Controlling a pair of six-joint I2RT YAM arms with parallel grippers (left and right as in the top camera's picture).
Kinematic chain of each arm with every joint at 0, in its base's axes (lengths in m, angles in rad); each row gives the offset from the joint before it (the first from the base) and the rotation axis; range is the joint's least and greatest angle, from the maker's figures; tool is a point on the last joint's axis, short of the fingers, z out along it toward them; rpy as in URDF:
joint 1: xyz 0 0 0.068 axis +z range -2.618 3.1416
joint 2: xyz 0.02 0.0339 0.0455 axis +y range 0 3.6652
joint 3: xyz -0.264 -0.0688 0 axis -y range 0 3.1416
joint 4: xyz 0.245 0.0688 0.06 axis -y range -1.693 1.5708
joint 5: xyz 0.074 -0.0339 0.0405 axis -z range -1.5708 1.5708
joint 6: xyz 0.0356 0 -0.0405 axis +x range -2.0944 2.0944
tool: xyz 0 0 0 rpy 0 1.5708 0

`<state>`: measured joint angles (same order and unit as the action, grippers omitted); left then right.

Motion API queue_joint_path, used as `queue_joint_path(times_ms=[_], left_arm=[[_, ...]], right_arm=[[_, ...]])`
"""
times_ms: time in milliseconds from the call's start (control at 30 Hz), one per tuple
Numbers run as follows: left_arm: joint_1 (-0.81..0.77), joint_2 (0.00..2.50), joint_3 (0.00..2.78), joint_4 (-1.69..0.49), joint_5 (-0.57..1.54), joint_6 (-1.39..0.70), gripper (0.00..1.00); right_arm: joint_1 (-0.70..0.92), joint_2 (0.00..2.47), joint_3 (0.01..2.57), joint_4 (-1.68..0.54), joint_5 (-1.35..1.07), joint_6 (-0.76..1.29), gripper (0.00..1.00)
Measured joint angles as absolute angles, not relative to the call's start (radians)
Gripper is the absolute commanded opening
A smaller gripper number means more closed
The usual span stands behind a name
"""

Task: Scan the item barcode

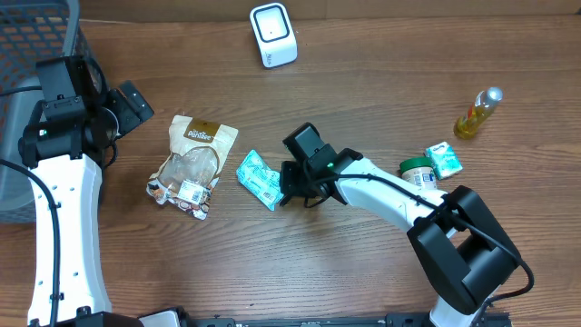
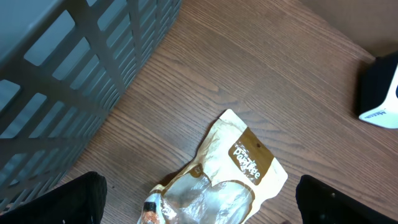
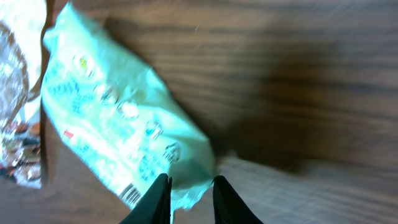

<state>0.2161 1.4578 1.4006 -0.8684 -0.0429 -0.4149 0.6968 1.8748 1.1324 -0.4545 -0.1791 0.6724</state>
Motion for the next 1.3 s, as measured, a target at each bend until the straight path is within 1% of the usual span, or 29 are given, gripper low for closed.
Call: queue_joint_path(times_ms=[233, 500, 533, 633, 733, 867, 1067, 1300], left_arm=[[0.216, 1.458, 1.401, -0.868, -0.043, -0.415, 1.00], [0.216, 1.458, 1.401, -0.868, -0.043, -0.415, 1.00], [0.216, 1.458, 1.401, -0.868, -0.043, -0.415, 0.99], [0.216, 1.458, 1.401, -0.868, -0.043, -0.415, 0.99], [0.216, 1.458, 1.401, -0.868, -0.043, -0.415, 0.99], [0.216, 1.458, 1.401, -0.868, -0.043, -0.415, 1.00], [0.216, 1.458, 1.401, -0.868, -0.043, -0.415, 1.00], [0.216, 1.458, 1.401, -0.868, -0.043, -0.415, 1.00]], right_arm=[[0.719, 1.875, 1.132, -0.455, -0.212, 0.674, 0.24], [0.721, 1.875, 1.132, -0.409, -0.109, 0.674, 0.24], [0.722, 1.875, 1.132, -0.403, -0.099, 0.673, 0.23], [0.722, 1.875, 1.132, -0.402, -0.081, 0.673, 0.15], [0.722, 1.875, 1.132, -0.393, -0.054, 0.675, 0.10], [0.722, 1.875, 1.132, -0.371, -0.022, 0.677, 0.09], [0.721, 1.875, 1.132, -0.315, 0.039, 0.677, 0.04], [0.721, 1.875, 1.132, -0.256, 0.129, 0.677, 0.04]])
